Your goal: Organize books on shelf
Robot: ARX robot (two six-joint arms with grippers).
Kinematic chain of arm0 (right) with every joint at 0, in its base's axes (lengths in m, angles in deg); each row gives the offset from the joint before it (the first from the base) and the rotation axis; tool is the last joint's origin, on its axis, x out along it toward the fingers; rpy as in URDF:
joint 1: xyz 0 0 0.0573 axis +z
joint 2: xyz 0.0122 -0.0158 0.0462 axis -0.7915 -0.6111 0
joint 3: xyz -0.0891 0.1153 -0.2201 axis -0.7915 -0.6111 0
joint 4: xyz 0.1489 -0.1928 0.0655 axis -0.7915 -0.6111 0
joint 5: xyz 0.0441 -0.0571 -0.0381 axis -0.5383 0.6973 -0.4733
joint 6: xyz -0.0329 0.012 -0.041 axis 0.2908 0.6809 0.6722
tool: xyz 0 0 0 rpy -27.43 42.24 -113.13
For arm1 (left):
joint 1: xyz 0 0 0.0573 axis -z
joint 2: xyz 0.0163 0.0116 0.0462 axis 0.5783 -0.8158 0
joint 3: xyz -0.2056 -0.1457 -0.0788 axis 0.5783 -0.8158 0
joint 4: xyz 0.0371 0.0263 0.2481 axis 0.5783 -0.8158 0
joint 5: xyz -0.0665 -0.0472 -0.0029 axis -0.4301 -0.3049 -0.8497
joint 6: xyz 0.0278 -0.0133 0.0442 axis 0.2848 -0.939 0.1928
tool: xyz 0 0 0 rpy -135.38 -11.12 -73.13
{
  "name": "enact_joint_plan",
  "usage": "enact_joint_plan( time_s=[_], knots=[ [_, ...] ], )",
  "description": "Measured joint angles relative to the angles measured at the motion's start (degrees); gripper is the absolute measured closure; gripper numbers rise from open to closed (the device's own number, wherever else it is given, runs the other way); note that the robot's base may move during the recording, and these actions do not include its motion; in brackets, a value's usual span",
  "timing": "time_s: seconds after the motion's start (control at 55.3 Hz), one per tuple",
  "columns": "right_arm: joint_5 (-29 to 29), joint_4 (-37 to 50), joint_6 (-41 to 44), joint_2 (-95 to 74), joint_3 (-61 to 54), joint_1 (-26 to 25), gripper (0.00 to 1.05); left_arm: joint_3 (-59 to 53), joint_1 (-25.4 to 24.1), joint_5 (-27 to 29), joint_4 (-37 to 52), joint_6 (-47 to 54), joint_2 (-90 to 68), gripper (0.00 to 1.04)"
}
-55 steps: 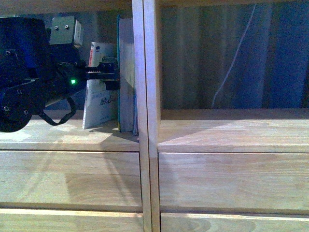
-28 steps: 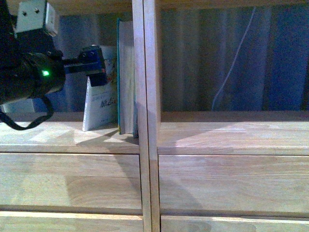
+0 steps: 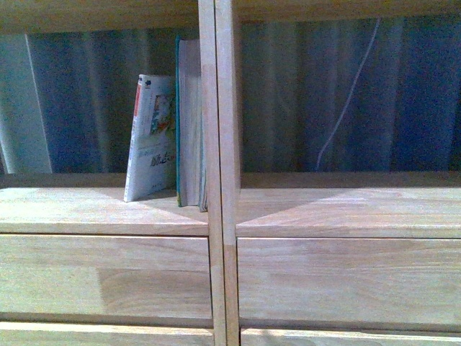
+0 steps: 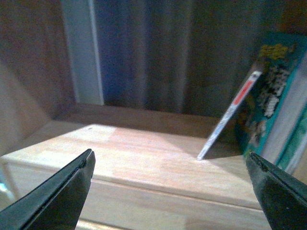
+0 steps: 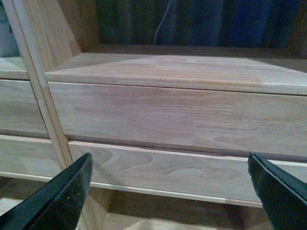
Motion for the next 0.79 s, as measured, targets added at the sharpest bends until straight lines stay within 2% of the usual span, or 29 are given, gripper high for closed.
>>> enact_joint_plan(
  time_s=[0.108,0.199,0.307,0.361,0.416,0.434,0.506,0.632,0.795],
  knots=[
    [0.00,0.00,0.00,0.00,0.00,0.00,0.07,-5.22,-1.64,0.72,-5.40,-0.24,9.09,0.08],
    [0.00,0.00,0.00,0.00,0.00,0.00,0.07,-9.86,-0.68,2.64,-10.34,-1.01,16.26,0.08],
    [0.00,0.00,0.00,0.00,0.00,0.00,0.07,-15.65,4.63,8.37,-15.12,-2.27,24.85,0.08],
    [0.00,0.00,0.00,0.00,0.00,0.00,0.07,-18.01,8.79,11.30,-17.00,-2.97,28.79,0.08],
    [-0.02,0.00,0.00,0.00,0.00,0.00,0.07,-19.91,12.26,10.29,-19.93,-2.36,32.96,0.17],
    [0.00,0.00,0.00,0.00,0.00,0.00,0.07,-22.29,14.97,10.10,-20.92,-2.03,36.46,0.24],
    [0.00,0.00,0.00,0.00,0.00,0.00,0.07,-26.16,16.83,10.05,-20.20,-1.73,40.65,0.36],
    [-0.02,0.00,0.00,0.00,0.00,0.00,0.07,-29.79,13.27,5.44,-20.37,-1.53,43.82,0.61],
    [-0.02,0.00,0.00,0.00,0.00,0.00,0.07,-30.82,8.17,0.68,-20.59,-1.49,46.05,0.87]
  ],
)
